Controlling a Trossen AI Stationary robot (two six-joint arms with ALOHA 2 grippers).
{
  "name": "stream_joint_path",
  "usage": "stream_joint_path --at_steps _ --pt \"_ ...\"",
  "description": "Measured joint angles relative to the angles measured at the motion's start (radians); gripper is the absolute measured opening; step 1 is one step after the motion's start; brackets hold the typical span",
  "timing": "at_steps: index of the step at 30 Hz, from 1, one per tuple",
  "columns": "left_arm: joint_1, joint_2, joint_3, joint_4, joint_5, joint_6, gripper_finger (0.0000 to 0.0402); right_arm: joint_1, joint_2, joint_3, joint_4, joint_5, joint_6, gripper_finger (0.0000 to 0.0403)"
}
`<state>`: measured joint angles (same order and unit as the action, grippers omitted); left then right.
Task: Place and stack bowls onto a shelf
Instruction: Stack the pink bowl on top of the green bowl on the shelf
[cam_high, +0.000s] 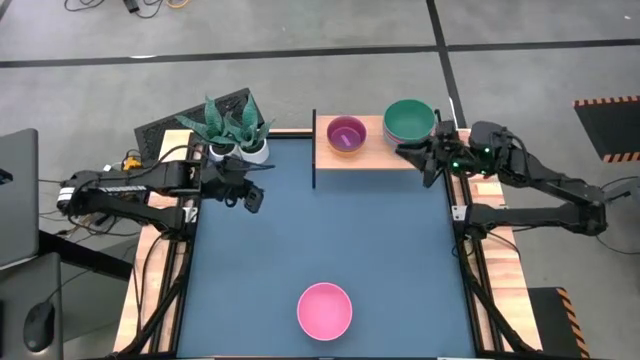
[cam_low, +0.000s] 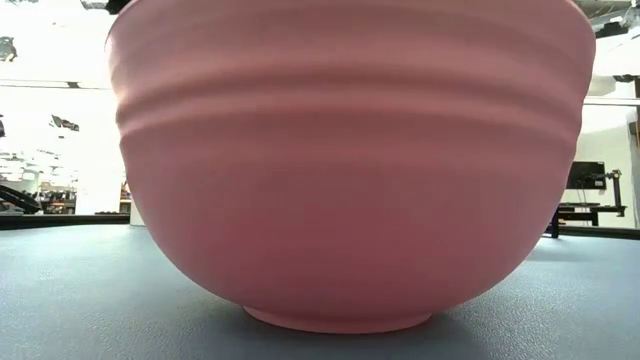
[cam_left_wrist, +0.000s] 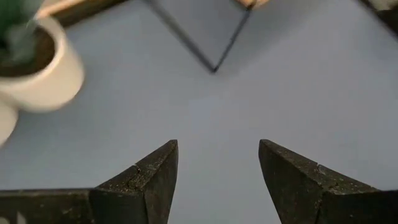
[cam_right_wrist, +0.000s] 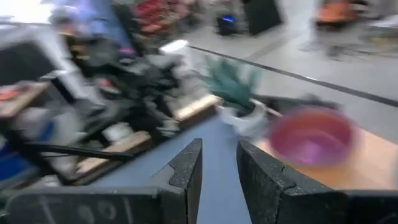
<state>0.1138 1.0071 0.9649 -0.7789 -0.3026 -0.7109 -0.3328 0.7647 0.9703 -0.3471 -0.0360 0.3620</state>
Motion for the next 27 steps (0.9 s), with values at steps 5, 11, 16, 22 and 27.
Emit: stream_joint_path --at_steps 5,11,16,22,27 --pt "0.008 -0.045 0.000 0.102 -0.007 0.153 0.0209 0.000 0.098 0.000 0.193 -0.068 0.060 0.0125" --pt "0.008 -0.136 0.000 0.166 -0.023 0.220 0.0209 0.045 0.234 0.000 0.323 -0.068 0.173 0.0125" --pt "0.008 -0.239 0.000 0.204 -0.021 0.222 0.0209 0.145 0.354 0.000 0.440 -0.069 0.223 0.0125" --pt "0.008 -0.339 0.000 0.213 -0.016 0.143 0.0209 0.258 0.443 0.000 0.525 -0.072 0.234 0.0125" --pt "0.003 -0.387 0.000 0.215 0.003 0.066 0.0209 0.348 0.485 0.000 0.525 -0.072 0.258 0.0125"
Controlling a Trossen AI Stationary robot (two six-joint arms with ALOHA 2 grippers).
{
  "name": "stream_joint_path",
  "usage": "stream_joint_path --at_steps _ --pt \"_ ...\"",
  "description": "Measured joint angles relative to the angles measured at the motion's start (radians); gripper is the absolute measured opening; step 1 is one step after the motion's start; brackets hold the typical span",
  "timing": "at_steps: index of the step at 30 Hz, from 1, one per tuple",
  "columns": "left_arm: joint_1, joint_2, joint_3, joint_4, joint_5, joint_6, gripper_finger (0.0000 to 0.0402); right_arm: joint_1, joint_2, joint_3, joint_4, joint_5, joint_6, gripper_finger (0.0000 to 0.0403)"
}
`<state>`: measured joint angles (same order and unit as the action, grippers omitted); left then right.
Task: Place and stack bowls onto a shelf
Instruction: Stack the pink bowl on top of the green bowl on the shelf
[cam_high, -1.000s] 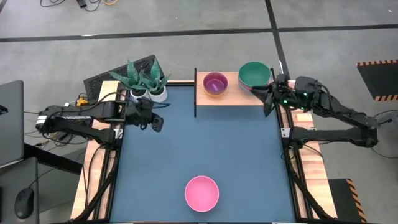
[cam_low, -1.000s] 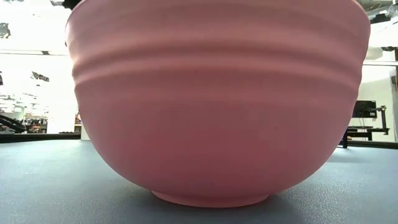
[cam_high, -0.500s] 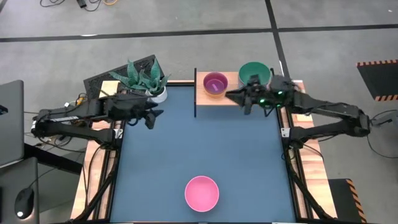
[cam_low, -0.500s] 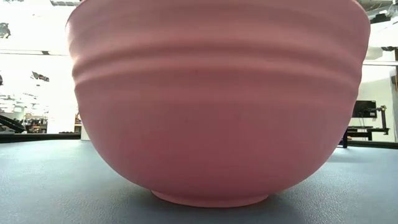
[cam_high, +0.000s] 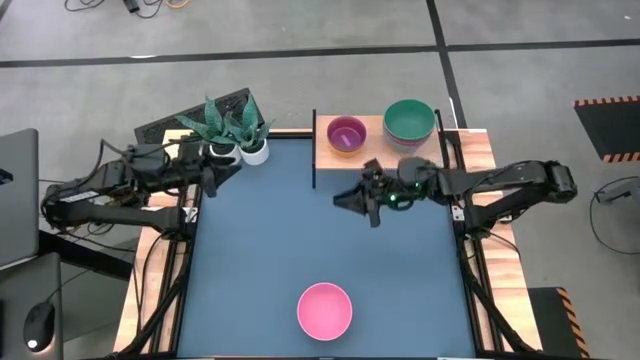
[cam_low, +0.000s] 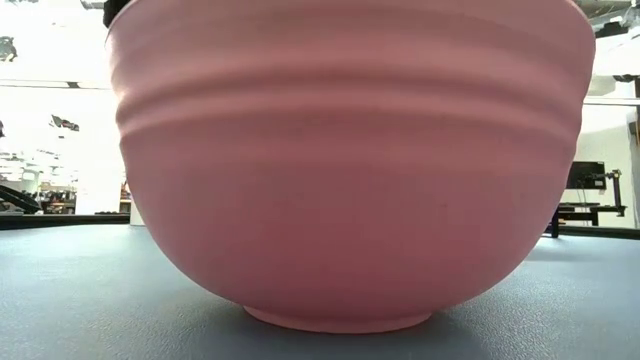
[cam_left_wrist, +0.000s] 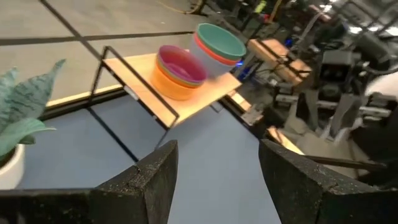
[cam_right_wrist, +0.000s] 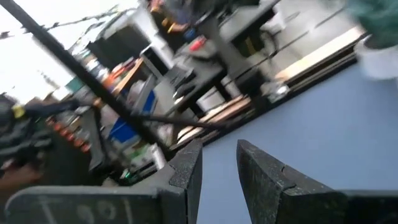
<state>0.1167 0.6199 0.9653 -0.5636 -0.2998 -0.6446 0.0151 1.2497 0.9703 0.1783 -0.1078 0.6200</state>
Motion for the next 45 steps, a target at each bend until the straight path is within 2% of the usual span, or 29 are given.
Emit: stream_joint_path --at_steps 8,12,20,27,31,35,38,45 --pt "-0.017 -0.035 0.000 -0.024 0.022 0.008 0.0209 0.149 0.013 0.000 -0.077 0.055 0.072 0.0122" --pt "-0.019 -0.028 0.000 -0.075 0.033 0.003 0.0209 0.202 0.013 0.000 -0.175 0.095 0.133 0.0121" --pt "-0.018 -0.025 0.000 -0.143 0.033 -0.023 0.0209 0.229 0.014 0.000 -0.392 0.114 0.296 0.0121" --pt "-0.018 -0.024 0.000 -0.143 0.032 -0.033 0.0209 0.269 0.035 0.012 -0.437 0.162 0.345 0.0120" --pt "-0.018 -0.025 0.000 -0.145 0.027 -0.033 0.0209 0.296 0.079 0.090 -0.450 0.176 0.349 0.0120" --pt "-0.018 -0.023 0.000 -0.147 0.027 -0.033 0.0209 0.313 0.156 0.197 -0.524 0.193 0.276 0.0120" --pt "-0.018 -0.022 0.000 -0.152 0.027 -0.049 0.0209 0.311 0.212 0.268 -0.661 0.223 0.245 0.0120" --pt "-0.018 -0.023 0.000 -0.194 0.028 -0.056 0.0209 0.308 0.321 0.379 -0.819 0.298 0.245 0.0120"
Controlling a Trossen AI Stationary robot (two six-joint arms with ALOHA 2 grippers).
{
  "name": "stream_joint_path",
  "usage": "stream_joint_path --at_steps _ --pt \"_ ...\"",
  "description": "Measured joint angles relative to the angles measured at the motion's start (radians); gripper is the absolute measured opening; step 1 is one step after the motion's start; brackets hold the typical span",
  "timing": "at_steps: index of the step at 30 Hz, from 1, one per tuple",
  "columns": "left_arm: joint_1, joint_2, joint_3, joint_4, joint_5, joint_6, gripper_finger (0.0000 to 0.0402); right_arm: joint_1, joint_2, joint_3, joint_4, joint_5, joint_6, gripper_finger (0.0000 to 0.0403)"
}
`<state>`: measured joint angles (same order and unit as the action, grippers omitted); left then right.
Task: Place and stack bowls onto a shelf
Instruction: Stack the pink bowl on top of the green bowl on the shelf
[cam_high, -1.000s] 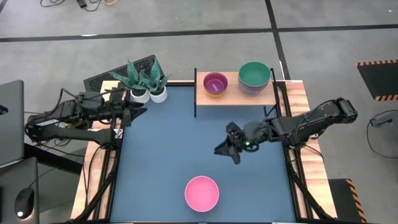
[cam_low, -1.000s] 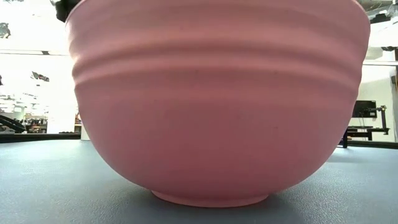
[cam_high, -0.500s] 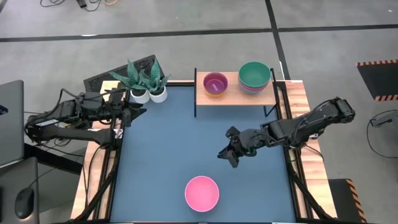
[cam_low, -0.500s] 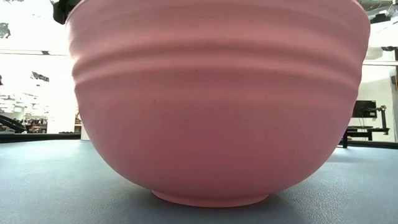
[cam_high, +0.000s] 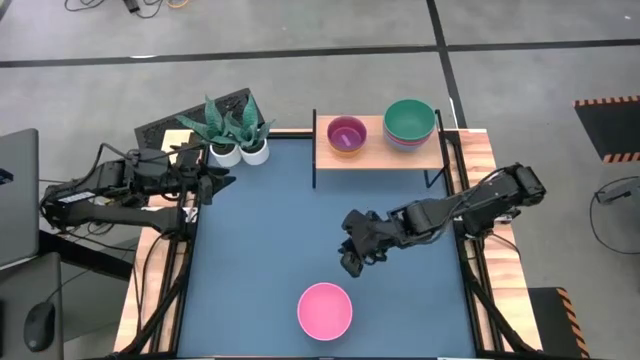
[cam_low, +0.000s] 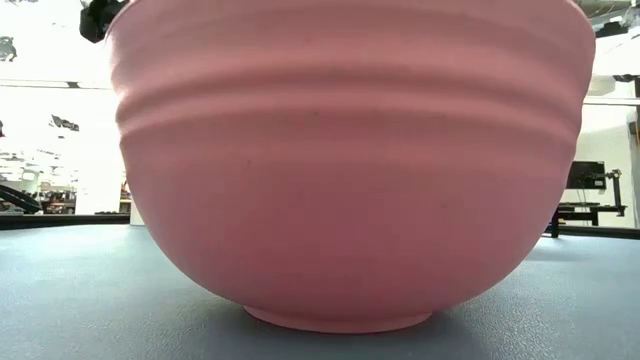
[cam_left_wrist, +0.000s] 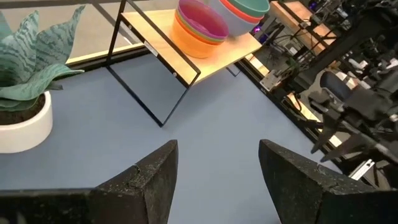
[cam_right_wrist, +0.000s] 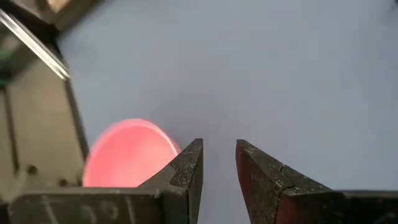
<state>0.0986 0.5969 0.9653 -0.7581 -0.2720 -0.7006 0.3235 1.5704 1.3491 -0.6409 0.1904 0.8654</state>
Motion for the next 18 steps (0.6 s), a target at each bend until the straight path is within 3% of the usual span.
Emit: stream_joint_path --at_steps 18 --pt "0.000 0.005 0.000 -0.063 -0.001 -0.008 0.0209 0.018 0.154 0.026 0.002 0.013 0.025 0.0120"
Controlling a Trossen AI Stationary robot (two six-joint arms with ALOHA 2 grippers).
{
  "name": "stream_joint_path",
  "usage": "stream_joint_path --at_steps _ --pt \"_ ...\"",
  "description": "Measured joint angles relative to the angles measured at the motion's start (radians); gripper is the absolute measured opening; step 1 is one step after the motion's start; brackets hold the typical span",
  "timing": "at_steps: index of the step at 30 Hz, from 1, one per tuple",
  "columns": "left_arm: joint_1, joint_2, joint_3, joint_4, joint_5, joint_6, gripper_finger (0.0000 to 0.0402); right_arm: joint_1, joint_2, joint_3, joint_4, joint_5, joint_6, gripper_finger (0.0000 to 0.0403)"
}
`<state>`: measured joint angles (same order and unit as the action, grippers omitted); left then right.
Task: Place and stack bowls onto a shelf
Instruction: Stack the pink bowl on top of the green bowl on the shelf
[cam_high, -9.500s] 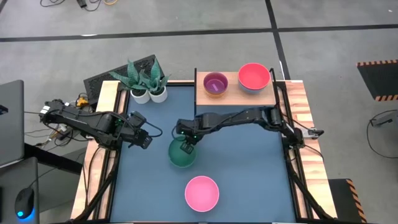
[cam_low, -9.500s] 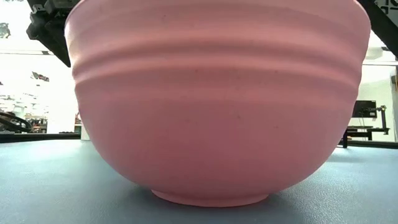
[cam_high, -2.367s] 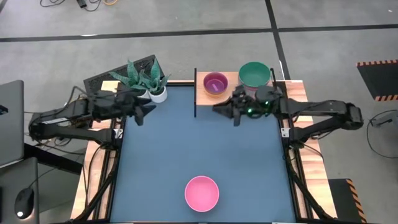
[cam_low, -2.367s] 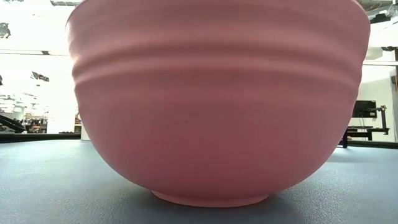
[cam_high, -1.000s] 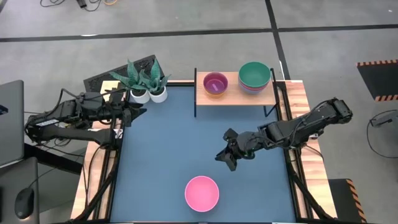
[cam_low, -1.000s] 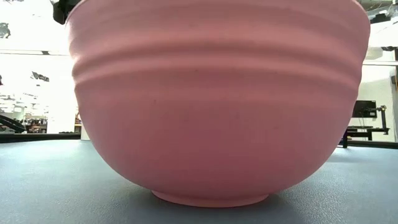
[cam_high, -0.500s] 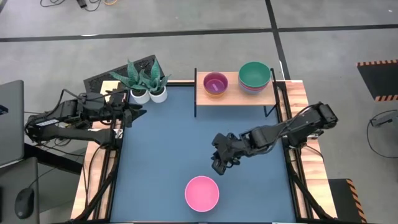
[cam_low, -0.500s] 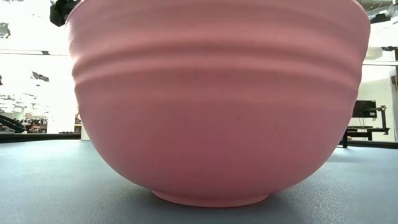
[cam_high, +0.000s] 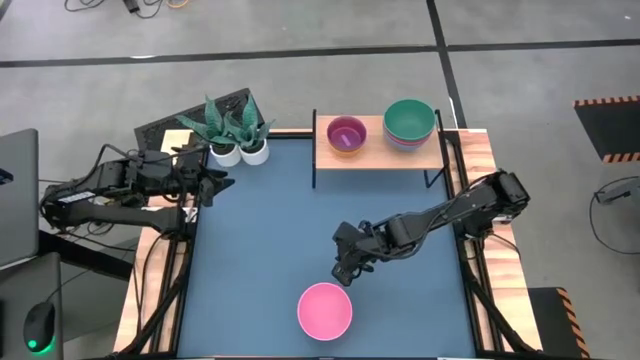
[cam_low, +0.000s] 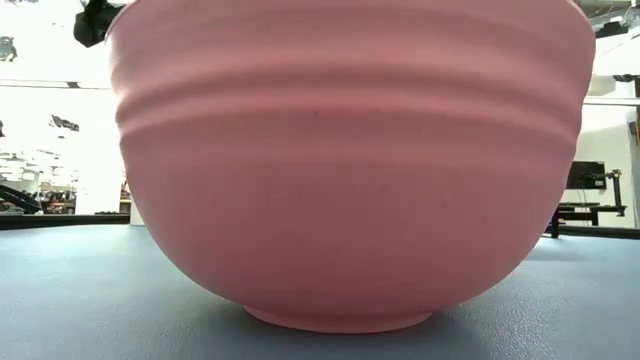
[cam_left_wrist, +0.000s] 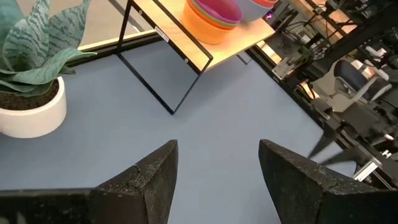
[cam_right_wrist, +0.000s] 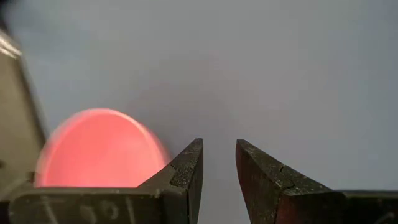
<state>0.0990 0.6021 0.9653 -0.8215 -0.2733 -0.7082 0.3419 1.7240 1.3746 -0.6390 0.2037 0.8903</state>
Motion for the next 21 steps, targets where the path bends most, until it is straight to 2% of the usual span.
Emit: stream_joint_path --at_steps 21 --pt "0.000 0.000 0.000 0.000 -0.001 0.045 0.0209 -0.012 -0.001 0.001 0.065 -0.035 -0.060 0.0120"
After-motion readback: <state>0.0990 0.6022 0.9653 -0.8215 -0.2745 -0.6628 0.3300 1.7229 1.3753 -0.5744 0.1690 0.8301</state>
